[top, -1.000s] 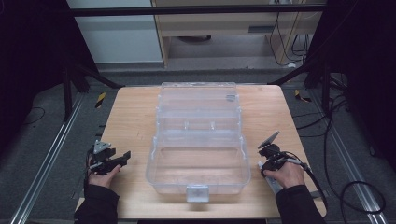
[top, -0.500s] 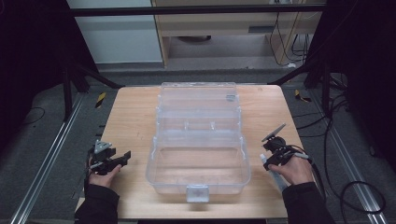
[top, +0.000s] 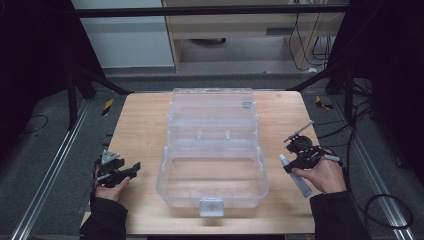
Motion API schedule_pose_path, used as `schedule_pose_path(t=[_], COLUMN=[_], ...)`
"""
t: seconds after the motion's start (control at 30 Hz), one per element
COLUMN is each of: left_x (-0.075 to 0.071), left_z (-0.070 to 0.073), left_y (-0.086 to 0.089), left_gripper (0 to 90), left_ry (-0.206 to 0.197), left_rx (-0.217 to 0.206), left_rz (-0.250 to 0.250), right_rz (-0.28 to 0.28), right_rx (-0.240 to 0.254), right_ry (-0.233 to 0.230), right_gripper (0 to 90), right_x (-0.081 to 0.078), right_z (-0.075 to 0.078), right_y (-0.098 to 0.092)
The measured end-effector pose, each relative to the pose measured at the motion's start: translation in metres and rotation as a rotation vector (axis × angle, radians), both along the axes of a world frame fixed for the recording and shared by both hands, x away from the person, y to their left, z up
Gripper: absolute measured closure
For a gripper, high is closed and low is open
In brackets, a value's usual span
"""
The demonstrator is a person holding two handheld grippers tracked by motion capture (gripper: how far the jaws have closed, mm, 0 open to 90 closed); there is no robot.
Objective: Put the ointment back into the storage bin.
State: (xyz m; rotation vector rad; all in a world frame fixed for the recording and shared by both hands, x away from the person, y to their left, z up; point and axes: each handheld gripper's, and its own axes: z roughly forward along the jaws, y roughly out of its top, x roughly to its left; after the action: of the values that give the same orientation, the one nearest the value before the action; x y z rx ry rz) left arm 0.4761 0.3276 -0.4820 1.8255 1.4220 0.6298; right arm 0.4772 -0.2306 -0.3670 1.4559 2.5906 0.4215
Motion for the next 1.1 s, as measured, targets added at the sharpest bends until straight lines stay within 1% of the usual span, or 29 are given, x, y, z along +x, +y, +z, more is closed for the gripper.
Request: schedule_pose_path(t=[0.03, 0.07, 0.2, 0.23, 0.27, 0.3, 0.33, 0.37, 0.43, 0.47, 0.6, 0.63, 0.67, 0.7, 0.73, 0.8, 0.83, 0.87, 0.93, 0.97, 1.0, 1.07, 1.1], left_x=[0.0, 0.0, 0.0, 0.0, 0.0, 0.0, 0.0, 0.0, 0.0, 0.0, 0.0, 0.0, 0.0, 0.0, 0.0, 0.0, 0.0, 0.0, 0.0, 0.0, 0.0, 0.0, 0.0], left_z=[0.0, 0.0, 0.0, 0.0, 0.0, 0.0, 0.0, 0.0, 0.0, 0.0, 0.0, 0.0, 0.0, 0.0, 0.0, 0.0, 0.0, 0.0, -0.001, -0.001, 0.0, 0.0, -0.001], left_y=[0.0, 0.0, 0.0, 0.0, 0.0, 0.0, 0.0, 0.0, 0.0, 0.0, 0.0, 0.0, 0.0, 0.0, 0.0, 0.0, 0.0, 0.0, 0.0, 0.0, 0.0, 0.0, 0.0], left_gripper=[31.1, 31.1, 31.1, 31.1, 31.1, 31.1, 31.0, 31.1, 31.1, 31.0, 31.0, 31.0, 31.0, 31.1, 31.0, 31.0, 31.0, 31.0, 31.0, 31.1, 31.1, 31.0, 31.0], left_ry=[0.0, -0.001, 0.001, 0.002, 0.002, 0.001, 0.002, 0.002, 0.002, 0.002, 0.002, 0.001, 0.001, 0.001, 0.002, 0.0, 0.0, 0.001, 0.002, 0.002, 0.001, 0.001, 0.001], left_rx=[0.0, 0.0, -0.001, -0.001, -0.001, -0.002, -0.002, -0.001, -0.001, -0.001, -0.003, -0.003, -0.002, -0.002, -0.002, -0.001, -0.001, -0.002, -0.001, -0.002, -0.001, 0.0, -0.002], left_rz=[0.0, 0.0, -0.003, -0.003, -0.003, -0.003, -0.004, -0.003, -0.003, -0.003, -0.003, -0.004, -0.003, -0.003, -0.004, -0.004, -0.003, -0.003, -0.003, -0.003, -0.003, -0.003, -0.003], right_rz=[0.021, 0.02, 0.062, 0.078, 0.108, 0.108, 0.125, 0.159, 0.169, 0.204, 0.279, 0.306, 0.343, 0.343, 0.383, 0.424, 0.424, 0.453, 0.503, 0.526, 0.55, 0.586, 0.616], right_rx=[0.0, 0.001, -0.002, -0.005, -0.007, -0.007, -0.01, -0.012, -0.011, -0.015, -0.011, -0.014, -0.002, -0.002, -0.001, -0.005, -0.005, -0.007, -0.016, -0.02, -0.019, -0.026, -0.036], right_ry=[-0.012, -0.006, -0.017, -0.022, -0.031, -0.031, -0.033, -0.036, -0.034, -0.039, -0.037, -0.037, -0.049, -0.049, -0.038, -0.04, -0.04, -0.041, -0.042, -0.029, -0.029, -0.026, -0.019], right_gripper=[70.1, 70.1, 70.1, 70.1, 70.0, 70.0, 70.0, 70.0, 70.0, 70.0, 70.0, 70.0, 69.9, 69.9, 69.9, 69.9, 69.9, 69.9, 69.9, 69.9, 69.9, 69.8, 69.9], right_x=[0.0, -0.001, -0.004, -0.005, -0.007, -0.007, -0.007, -0.009, -0.01, -0.011, -0.012, -0.012, -0.012, -0.012, -0.011, -0.012, -0.012, -0.011, -0.012, -0.012, -0.012, -0.012, -0.012], right_z=[0.003, 0.007, 0.019, 0.023, 0.03, 0.03, 0.032, 0.039, 0.041, 0.045, 0.053, 0.054, 0.058, 0.058, 0.06, 0.062, 0.062, 0.063, 0.064, 0.064, 0.064, 0.064, 0.065], right_y=[0.0, 0.002, 0.006, 0.007, 0.009, 0.009, 0.009, 0.012, 0.014, 0.015, 0.022, 0.023, 0.027, 0.027, 0.03, 0.035, 0.035, 0.038, 0.044, 0.049, 0.053, 0.059, 0.067])
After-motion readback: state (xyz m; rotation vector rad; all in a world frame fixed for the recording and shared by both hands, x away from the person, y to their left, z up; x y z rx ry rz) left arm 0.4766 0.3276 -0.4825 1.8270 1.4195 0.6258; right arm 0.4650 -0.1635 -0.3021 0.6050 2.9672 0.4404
